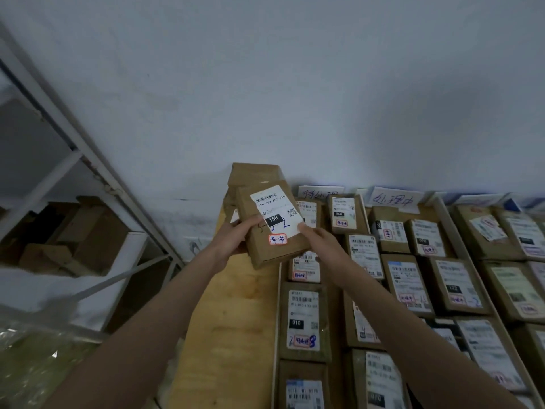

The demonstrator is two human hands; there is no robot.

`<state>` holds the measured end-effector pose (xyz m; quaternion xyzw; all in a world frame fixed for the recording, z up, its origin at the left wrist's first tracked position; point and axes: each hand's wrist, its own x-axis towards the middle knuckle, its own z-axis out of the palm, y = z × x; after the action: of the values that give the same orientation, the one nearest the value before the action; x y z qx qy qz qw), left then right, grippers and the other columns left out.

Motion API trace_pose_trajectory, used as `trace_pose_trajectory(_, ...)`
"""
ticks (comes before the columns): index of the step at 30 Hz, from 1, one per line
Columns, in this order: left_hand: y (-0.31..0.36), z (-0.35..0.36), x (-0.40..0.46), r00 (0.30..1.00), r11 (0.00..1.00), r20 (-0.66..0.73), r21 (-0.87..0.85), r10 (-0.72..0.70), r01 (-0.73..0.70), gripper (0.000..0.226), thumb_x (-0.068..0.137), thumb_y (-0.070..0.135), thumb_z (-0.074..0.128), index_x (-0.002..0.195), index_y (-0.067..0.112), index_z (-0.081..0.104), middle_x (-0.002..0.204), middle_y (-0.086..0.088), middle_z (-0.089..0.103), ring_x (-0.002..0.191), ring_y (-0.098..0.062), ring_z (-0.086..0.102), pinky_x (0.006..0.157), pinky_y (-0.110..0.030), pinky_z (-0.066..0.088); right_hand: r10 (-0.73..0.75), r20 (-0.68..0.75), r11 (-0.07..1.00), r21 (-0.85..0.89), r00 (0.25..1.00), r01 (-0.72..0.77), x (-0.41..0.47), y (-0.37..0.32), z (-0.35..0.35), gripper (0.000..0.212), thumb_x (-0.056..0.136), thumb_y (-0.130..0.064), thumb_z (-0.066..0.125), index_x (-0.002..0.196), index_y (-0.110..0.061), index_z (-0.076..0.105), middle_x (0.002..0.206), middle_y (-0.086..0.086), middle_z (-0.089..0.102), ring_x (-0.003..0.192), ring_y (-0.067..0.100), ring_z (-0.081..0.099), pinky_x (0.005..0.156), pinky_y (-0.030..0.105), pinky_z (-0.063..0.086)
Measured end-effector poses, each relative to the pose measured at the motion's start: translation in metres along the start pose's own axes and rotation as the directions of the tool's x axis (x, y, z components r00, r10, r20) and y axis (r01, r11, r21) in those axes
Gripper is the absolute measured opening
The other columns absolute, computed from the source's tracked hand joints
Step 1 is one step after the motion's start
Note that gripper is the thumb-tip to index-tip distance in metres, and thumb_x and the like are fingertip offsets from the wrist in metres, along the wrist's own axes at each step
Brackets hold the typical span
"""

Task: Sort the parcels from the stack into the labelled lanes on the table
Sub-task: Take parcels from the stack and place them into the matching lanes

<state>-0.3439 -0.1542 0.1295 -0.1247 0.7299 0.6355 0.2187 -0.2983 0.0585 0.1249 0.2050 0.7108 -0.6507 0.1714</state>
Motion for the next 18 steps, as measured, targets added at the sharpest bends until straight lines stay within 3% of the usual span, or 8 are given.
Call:
trace_pose_trajectory(4,-0.007,0.005,-0.038,0.998,0.999,0.061,0.033,0.024,-0.027,0.042,0.091,0.049,0.062,0.125,0.023,0.064,0.105,0.005,0.076,0.095,-0.012,0.072,0.068,-0.024,0.056,0.021,0.106,0.999,-0.046,0.994,-0.016,-0.024,0.012,-0.002,0.062,0.087,-0.064,0.057,0.135,-0.025,0.054,0.126,-0.005,0.064,0.116,0.016,0.058,0.102,0.044,0.049)
trace_pose_trajectory(9,-0.019,0.011,-0.079,0.999,0.996,0.048,0.091,-0.002,-0.003,0.047,0.092,0.057,0.056,0.125,0.024,0.064,0.109,0.005,0.074,0.099,-0.015,0.070,0.080,-0.029,0.055,0.017,0.148,1.000,-0.013,0.989,-0.015,-0.060,0.028,-0.001,0.058,0.086,-0.060,0.059,0.131,-0.023,0.058,0.120,-0.002,0.068,0.111,0.020,0.064,0.099,0.046,0.053)
trace_pose_trajectory(12,-0.022,0.020,-0.106,0.997,0.966,-0.043,0.256,0.059,-0.046,0.061,0.096,0.065,0.039,0.138,0.023,0.053,0.121,0.004,0.063,0.105,-0.017,0.061,0.079,-0.029,0.049,0.016,0.112,0.999,-0.032,0.994,-0.012,-0.083,0.036,-0.002,0.058,0.091,-0.057,0.055,0.134,-0.018,0.054,0.122,0.002,0.065,0.111,0.022,0.062,0.099,0.045,0.052)
trace_pose_trajectory(14,-0.025,0.025,-0.123,0.987,0.909,-0.101,0.411,0.124,-0.072,0.064,0.099,0.063,0.029,0.145,0.022,0.045,0.136,-0.004,0.056,0.119,-0.026,0.056,0.095,-0.035,0.046,0.038,0.076,0.999,-0.025,0.996,-0.036,-0.099,0.042,-0.007,0.054,0.094,-0.053,0.054,0.135,-0.017,0.051,0.124,0.004,0.062,0.111,0.023,0.061,0.094,0.043,0.055)
trace_pose_trajectory(16,-0.029,0.027,-0.140,0.975,0.821,-0.129,0.565,0.184,-0.080,0.061,0.103,0.057,0.026,0.144,0.018,0.049,0.143,-0.011,0.053,0.129,-0.031,0.050,0.103,-0.037,0.037,0.055,0.045,0.998,-0.025,0.998,-0.053,-0.117,0.050,-0.015,0.058,0.094,-0.054,0.054,0.137,-0.015,0.048,0.127,0.006,0.060,0.111,0.025,0.061,0.092,0.043,0.057)
trace_pose_trajectory(18,-0.038,0.027,-0.154,0.963,0.742,-0.131,0.664,0.238,-0.093,0.059,0.104,0.054,0.027,0.134,0.013,0.057,0.138,-0.014,0.057,0.125,-0.032,0.052,0.096,-0.035,0.038,0.056,0.020,0.998,-0.031,0.998,-0.055,-0.136,0.057,-0.026,0.062,0.093,-0.057,0.052,0.139,-0.015,0.046,0.128,0.007,0.059,0.110,0.024,0.061,0.090,0.043,0.058)
